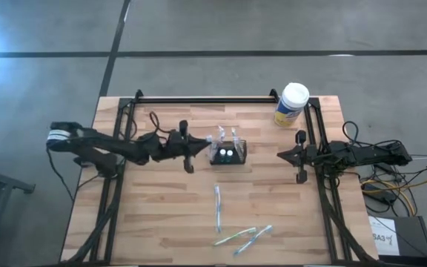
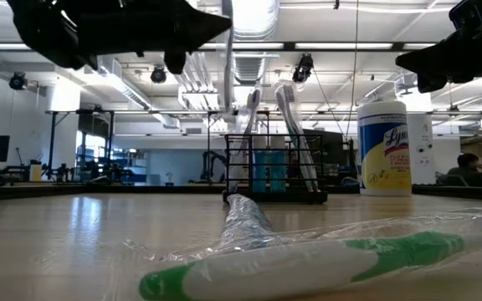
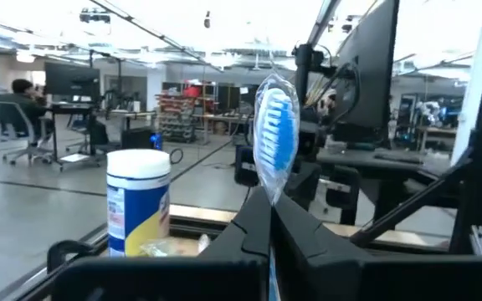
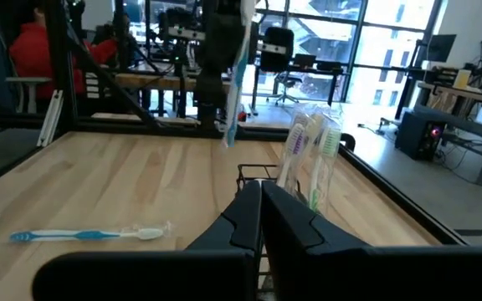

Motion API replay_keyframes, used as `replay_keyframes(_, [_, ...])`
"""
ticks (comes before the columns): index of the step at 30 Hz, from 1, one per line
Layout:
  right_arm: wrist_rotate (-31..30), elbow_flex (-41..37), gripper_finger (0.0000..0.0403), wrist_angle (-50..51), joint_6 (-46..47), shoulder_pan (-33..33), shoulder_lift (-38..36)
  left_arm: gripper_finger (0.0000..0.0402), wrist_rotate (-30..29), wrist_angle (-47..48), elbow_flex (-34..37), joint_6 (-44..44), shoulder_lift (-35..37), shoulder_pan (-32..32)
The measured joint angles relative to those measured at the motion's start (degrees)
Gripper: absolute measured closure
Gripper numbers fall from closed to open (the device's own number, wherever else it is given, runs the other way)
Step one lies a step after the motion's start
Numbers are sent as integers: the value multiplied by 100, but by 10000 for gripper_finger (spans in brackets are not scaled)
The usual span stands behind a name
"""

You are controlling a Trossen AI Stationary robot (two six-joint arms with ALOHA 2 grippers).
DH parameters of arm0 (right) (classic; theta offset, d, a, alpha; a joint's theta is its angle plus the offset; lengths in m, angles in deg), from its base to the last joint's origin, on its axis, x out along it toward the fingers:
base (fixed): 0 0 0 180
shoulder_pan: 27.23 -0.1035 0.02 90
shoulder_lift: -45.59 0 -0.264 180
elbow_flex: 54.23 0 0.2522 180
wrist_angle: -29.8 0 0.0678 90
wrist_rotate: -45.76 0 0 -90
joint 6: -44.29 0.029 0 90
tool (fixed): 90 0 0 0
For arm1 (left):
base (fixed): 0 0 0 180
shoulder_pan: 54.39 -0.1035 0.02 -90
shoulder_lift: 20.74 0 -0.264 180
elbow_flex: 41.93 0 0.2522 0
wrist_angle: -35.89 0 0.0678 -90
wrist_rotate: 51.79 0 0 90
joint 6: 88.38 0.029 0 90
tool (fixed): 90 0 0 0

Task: Pick & Place toothbrushing station
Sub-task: Put the top left blue toothbrush into the black wire organizer

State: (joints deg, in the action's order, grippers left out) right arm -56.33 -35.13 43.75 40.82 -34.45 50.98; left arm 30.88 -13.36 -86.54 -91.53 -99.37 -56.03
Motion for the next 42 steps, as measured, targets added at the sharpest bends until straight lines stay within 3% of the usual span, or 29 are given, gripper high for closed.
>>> replay_keyframes(10, [0,-17,394,-4,-165,0,0,401,40,-104,-518,313,-862,-290])
replay_keyframes(32, [2,-78,394,-5,-165,0,2,401,39,-54,-450,285,-1815,-429])
replay_keyframes(42, [2,-78,394,-4,-165,0,2,401,-50,-1040,-448,333,-2567,-429])
